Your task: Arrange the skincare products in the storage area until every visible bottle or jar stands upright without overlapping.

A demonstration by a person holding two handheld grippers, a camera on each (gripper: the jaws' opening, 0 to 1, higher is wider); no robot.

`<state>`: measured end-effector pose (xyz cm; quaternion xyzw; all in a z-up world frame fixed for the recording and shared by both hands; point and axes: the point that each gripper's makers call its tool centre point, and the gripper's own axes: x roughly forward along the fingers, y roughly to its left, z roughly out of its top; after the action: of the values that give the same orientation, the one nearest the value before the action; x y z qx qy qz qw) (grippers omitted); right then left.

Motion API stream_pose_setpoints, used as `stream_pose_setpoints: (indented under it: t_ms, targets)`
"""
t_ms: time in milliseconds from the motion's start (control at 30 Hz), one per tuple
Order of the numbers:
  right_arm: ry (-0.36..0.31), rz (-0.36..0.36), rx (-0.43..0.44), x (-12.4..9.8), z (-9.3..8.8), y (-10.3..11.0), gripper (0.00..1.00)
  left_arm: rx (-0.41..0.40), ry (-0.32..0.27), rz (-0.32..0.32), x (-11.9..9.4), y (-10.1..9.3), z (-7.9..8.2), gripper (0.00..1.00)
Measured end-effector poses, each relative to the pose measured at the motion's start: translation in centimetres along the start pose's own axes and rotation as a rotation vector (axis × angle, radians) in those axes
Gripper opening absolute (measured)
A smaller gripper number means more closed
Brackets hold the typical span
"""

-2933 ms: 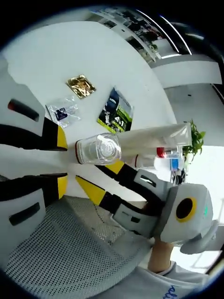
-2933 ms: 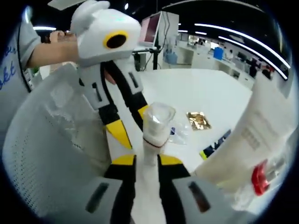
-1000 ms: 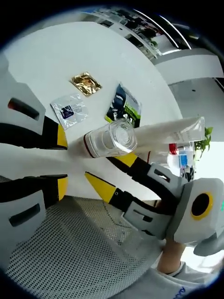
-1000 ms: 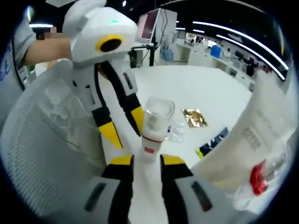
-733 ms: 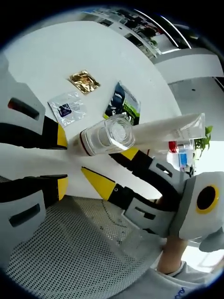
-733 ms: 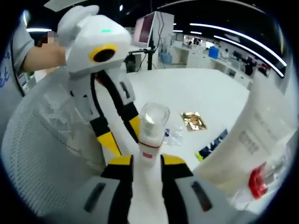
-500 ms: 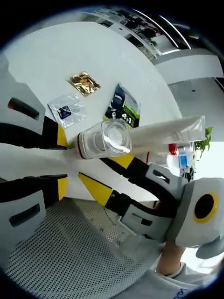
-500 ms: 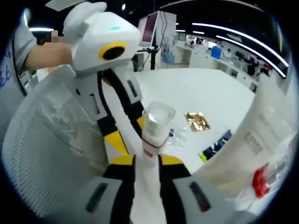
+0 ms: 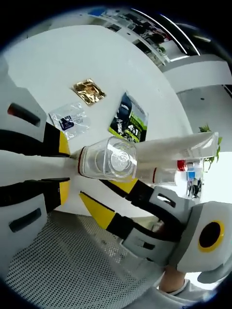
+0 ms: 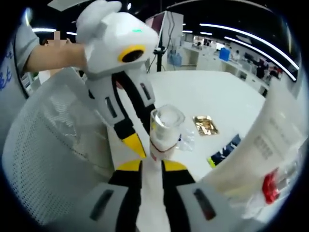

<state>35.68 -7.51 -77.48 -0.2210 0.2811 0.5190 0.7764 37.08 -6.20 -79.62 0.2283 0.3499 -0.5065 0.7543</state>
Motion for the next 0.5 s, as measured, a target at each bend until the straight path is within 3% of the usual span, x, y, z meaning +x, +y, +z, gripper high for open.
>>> stream_pose_setpoints:
  t_ms: [500]
  targets:
    - [0.03,-0.025,0.047,-3.3,-2.7,-0.1,0.15,0.009,-0.012,-0.009,1.2,0.0,1.0,0.1]
